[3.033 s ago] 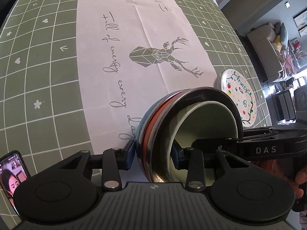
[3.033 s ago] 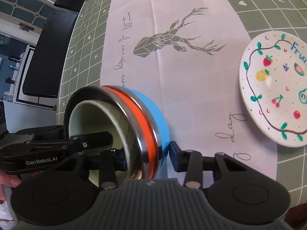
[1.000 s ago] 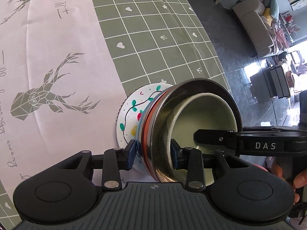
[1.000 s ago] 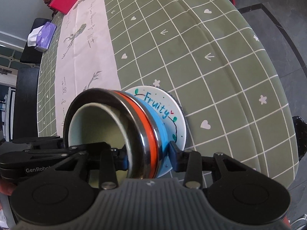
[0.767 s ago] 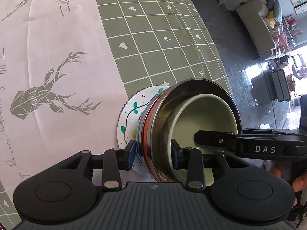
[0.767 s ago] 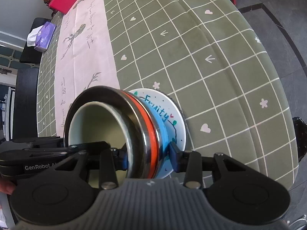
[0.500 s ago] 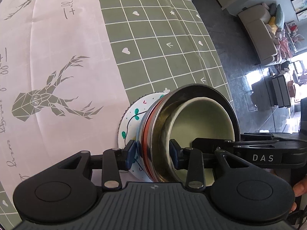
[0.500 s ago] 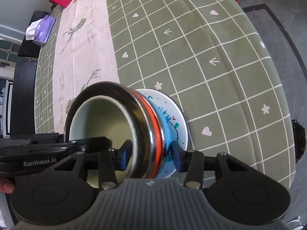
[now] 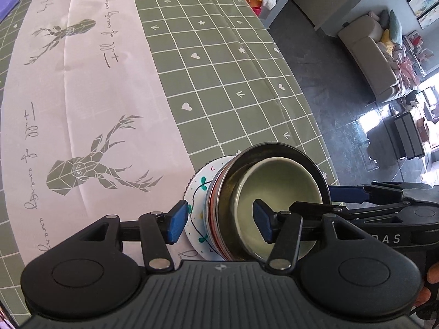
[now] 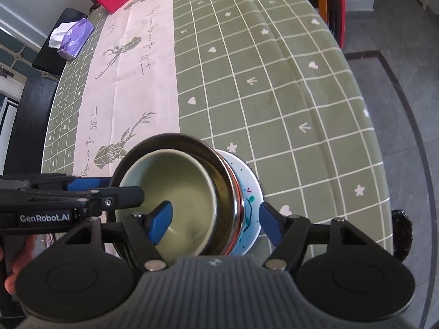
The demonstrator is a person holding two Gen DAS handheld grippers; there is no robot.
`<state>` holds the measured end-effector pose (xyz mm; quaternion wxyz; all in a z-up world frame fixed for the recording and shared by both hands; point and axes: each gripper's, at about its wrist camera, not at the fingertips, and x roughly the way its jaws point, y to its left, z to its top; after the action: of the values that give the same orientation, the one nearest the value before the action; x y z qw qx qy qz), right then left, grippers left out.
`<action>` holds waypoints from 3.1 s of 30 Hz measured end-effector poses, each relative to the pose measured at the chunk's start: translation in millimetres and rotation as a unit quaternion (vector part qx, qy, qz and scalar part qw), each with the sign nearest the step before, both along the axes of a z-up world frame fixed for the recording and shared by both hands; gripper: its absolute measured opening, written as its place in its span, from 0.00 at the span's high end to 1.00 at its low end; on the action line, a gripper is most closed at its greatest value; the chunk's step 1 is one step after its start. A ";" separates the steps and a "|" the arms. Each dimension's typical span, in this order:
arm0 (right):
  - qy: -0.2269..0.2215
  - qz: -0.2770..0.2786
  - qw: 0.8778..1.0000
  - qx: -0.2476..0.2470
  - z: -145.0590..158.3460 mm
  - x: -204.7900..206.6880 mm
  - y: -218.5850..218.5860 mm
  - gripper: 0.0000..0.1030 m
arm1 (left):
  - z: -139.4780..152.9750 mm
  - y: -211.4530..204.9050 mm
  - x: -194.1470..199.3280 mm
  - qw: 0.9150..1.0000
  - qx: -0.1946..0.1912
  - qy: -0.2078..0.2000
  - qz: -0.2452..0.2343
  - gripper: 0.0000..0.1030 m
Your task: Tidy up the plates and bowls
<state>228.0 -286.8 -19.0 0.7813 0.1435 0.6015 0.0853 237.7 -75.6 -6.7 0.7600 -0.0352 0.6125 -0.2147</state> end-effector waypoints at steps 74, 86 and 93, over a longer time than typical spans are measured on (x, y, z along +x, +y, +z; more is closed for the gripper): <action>-0.491 -0.069 0.862 -0.108 -50.7 -304.1 63.3 0.03 | -51.3 45.4 -292.9 0.866 0.107 -0.461 0.161 0.06; -0.490 -0.071 0.862 -0.106 -53.0 -304.2 63.8 0.03 | -49.7 44.1 -291.1 0.870 0.111 -0.454 0.159 0.06; -0.491 -0.069 0.862 -0.109 -53.5 -304.5 65.2 0.03 | -49.3 44.7 -289.8 0.870 0.109 -0.452 0.162 0.06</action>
<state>-76.5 -221.6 -72.5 0.9899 0.0379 0.1344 0.0244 -52.2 -30.9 -55.9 0.9769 0.0500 0.2076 -0.0123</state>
